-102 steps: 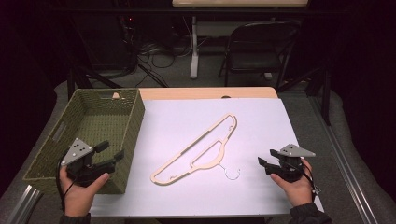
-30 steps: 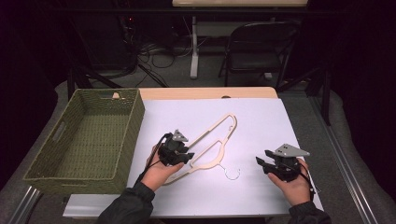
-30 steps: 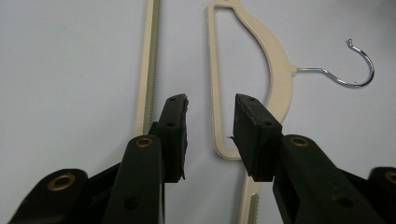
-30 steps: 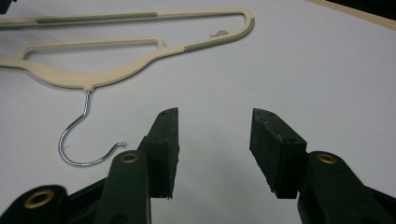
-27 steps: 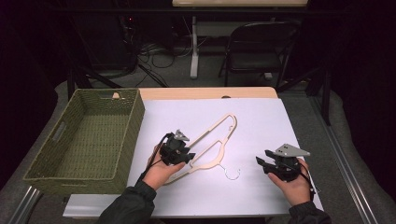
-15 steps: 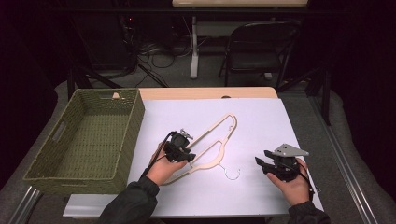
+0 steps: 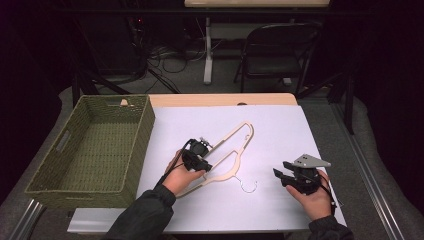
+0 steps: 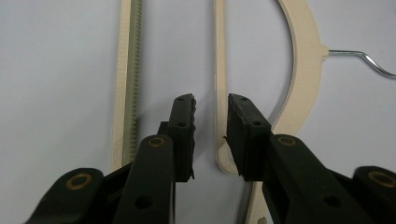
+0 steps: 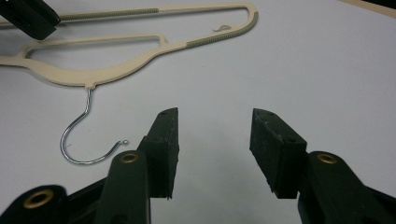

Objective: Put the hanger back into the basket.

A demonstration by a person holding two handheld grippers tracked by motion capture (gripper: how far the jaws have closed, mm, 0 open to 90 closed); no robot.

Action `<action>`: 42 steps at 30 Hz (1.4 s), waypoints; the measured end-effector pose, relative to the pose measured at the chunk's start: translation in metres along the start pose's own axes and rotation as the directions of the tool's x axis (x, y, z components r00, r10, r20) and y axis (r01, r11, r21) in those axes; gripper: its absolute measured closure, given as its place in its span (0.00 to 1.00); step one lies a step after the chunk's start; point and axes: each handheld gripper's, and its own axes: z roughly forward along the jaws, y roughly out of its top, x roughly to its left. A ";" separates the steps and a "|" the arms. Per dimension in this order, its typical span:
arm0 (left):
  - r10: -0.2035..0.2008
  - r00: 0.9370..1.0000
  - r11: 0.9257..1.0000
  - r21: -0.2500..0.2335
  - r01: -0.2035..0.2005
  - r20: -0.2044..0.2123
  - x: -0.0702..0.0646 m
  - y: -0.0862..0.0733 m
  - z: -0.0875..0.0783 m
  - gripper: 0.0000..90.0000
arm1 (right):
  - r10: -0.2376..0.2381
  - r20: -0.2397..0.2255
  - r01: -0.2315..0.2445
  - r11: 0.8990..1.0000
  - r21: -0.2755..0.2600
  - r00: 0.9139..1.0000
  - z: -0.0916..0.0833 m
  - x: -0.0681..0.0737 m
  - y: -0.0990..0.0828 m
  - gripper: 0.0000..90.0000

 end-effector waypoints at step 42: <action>0.027 0.999 0.999 0.025 -0.026 -0.024 -0.010 -0.004 0.009 0.93 | 0.002 -0.011 -0.002 1.000 0.001 1.000 0.002 0.000 -0.001 0.57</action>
